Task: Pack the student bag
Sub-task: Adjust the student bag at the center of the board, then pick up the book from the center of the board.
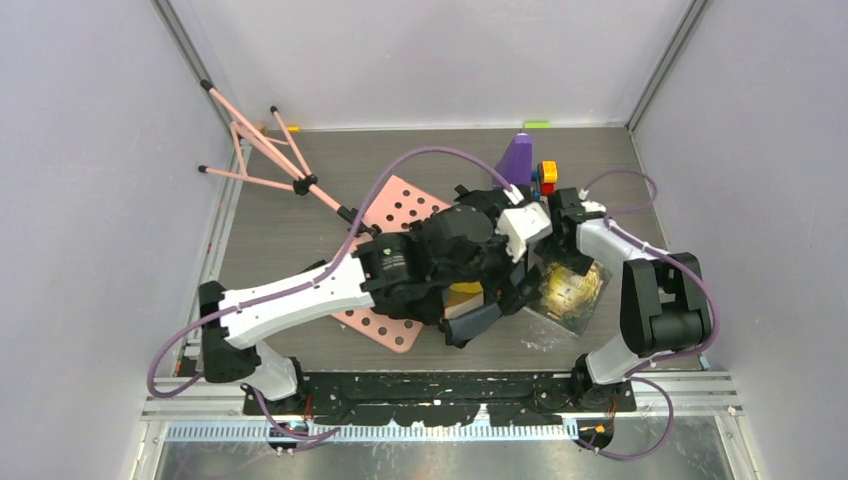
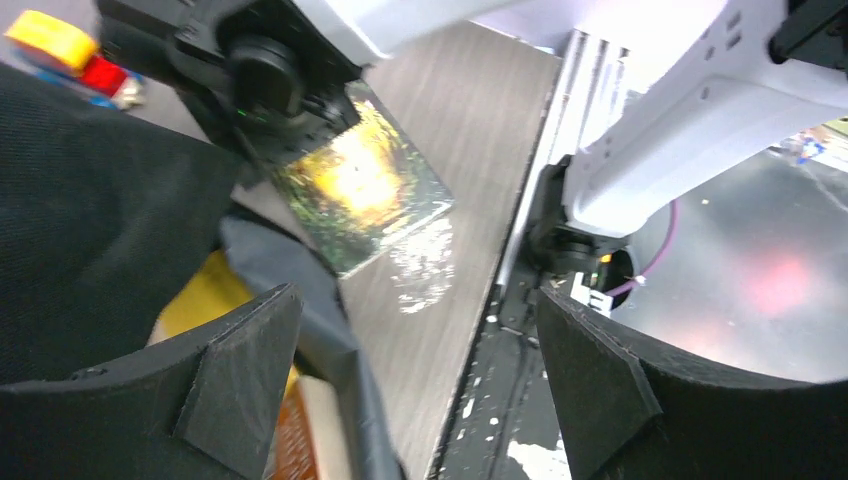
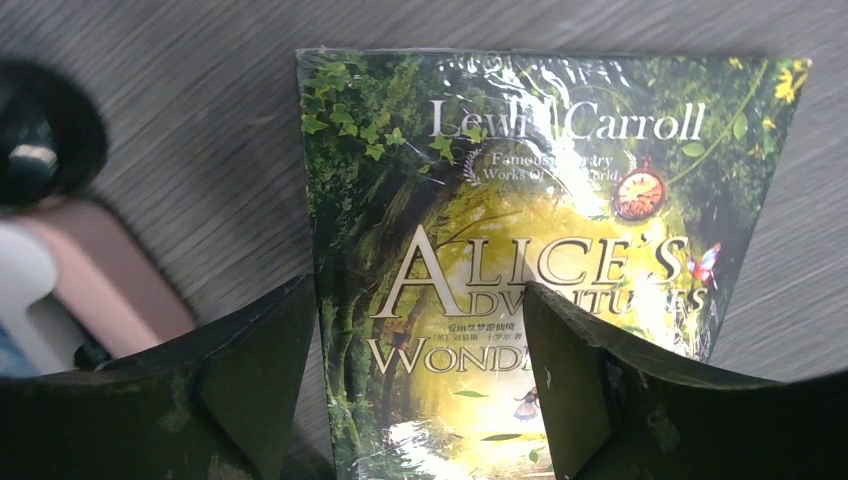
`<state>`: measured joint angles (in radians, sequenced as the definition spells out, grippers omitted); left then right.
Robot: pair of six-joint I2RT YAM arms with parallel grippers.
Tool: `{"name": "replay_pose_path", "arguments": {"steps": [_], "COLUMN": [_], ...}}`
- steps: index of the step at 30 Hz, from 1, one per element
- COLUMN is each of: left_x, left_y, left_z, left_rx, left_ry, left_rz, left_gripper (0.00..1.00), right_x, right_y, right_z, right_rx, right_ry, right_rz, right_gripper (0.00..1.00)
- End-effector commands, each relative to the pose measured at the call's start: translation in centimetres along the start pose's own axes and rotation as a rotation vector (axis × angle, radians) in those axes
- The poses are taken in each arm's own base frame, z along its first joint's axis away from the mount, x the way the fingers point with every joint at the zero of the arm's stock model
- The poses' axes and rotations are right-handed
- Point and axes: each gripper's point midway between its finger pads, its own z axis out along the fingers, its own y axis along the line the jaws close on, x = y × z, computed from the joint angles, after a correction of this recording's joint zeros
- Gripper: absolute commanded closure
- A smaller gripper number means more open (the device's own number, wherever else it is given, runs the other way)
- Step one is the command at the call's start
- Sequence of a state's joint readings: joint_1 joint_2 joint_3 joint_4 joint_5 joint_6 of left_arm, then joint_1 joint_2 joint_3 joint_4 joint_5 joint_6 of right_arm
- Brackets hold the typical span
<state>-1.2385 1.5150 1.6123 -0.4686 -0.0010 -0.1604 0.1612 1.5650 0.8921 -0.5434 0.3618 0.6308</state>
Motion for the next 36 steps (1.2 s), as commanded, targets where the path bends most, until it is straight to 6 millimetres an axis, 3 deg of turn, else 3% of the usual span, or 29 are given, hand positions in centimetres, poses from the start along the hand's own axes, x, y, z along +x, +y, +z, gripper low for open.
{"name": "replay_pose_path", "arguments": {"steps": [1,8,12,16,22,28,33,36], "left_x": [0.1,4.0,5.4,6.5,8.1,9.4,10.3,11.4], "left_y": [-3.7,-5.5,-5.5,-3.7,1.0,5.4,8.0,9.1], "left_z": [3.6,10.5,13.5,15.8,18.2,20.4,22.1,23.5], "left_rx": [0.122,0.176,0.182,0.121,0.074,0.029,0.0,-0.014], "left_ry": [-0.004,0.1,0.127,0.144,0.158,0.162,0.168,0.186], "left_rz": [-0.055,-0.049,-0.037,0.014,-0.086,-0.184,-0.224,-0.252], "left_gripper": [0.11,0.12,0.12,0.1,0.1,0.1,0.1,0.11], "right_x": [-0.8,-2.4,-4.1,-6.1,-8.1,-6.4,-4.6,-3.0], "right_y": [-1.9,-4.1,-4.3,-4.9,-8.6,-12.8,-14.9,-15.1], "right_z": [0.0,0.9,-0.6,-2.9,-6.0,-5.6,-3.9,-2.8], "right_rx": [-0.021,-0.022,-0.057,-0.079,-0.058,-0.013,-0.023,-0.055], "right_ry": [0.024,0.041,-0.003,-0.059,-0.147,-0.135,-0.07,-0.012], "right_rz": [0.084,0.121,0.141,0.162,0.274,0.415,0.55,0.613], "right_gripper": [0.2,0.21,0.2,0.06,0.01,0.01,0.01,0.01]}}
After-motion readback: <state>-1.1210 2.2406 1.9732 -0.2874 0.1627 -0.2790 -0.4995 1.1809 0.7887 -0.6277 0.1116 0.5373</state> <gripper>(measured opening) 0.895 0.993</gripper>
